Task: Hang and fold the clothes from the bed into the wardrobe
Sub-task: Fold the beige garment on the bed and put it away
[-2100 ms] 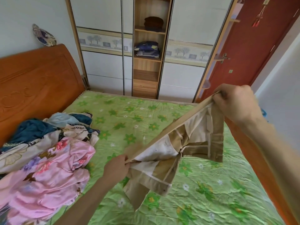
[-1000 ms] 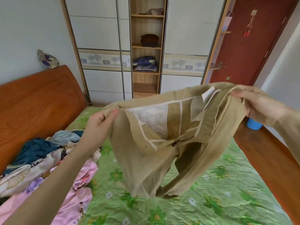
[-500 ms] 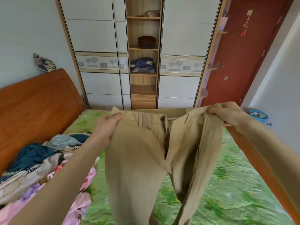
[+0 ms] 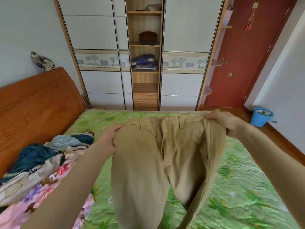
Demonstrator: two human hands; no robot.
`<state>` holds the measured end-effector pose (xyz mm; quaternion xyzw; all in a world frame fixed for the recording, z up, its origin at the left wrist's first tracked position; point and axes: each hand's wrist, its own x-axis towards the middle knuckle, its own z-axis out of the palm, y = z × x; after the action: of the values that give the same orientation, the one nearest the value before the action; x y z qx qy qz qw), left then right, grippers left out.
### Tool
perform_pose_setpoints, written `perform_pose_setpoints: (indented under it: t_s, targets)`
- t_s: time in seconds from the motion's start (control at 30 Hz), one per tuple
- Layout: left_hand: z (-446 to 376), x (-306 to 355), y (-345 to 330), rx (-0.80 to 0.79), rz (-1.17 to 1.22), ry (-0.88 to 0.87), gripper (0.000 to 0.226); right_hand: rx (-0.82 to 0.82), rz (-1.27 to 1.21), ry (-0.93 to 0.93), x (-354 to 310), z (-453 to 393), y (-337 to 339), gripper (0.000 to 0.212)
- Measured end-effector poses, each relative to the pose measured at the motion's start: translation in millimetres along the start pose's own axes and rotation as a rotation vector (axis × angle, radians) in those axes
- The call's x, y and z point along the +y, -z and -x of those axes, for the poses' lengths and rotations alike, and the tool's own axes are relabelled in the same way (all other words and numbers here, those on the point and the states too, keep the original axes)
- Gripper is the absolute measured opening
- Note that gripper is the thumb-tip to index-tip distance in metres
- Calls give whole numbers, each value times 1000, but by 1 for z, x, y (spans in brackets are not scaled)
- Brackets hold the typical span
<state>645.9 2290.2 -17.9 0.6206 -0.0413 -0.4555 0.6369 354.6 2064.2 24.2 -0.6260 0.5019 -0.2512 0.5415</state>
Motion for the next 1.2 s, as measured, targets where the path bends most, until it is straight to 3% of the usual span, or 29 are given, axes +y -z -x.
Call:
perform_pose_setpoints:
  t_s: [0.07,0.2,0.3,0.53,0.67,0.83,0.93,1.0,1.07,1.1,1.13,1.2]
  targets:
    - [-1,-9,-7,16,4,-24,18,27,43,-14,9,-4,-8,15]
    - [1,-18,-15,101,-5,-119,25,47,18,-22,19,-3,-20,35]
    - [4,-27,-25,141,-26,-215,28,22,-39,21,24,8,-34,27]
    - [28,-75,-57,-64,-329,-519,49,1,-17,305,38,69,-98,22]
    - [53,-87,-72,-155,-427,-708,25,-106,-39,527,43,105,-127,18]
    - [62,-84,-59,-218,-503,-806,41,-244,-133,514,55,118,-134,50]
    - [59,-83,-50,-203,-517,-886,24,-376,-153,541,59,113,-131,46]
    - [61,-80,-43,-218,-470,-902,18,-282,-125,713,61,107,-120,42]
    - [72,-74,-39,-239,-421,-898,25,20,-58,854,62,94,-105,37]
    - [79,-69,-39,-249,-385,-886,27,131,-78,831,63,84,-96,44]
    - [85,-64,-38,-249,-345,-861,29,124,-141,752,59,79,-88,64]
    - [95,-51,-39,-260,-243,-816,27,-172,-292,496,49,71,-76,98]
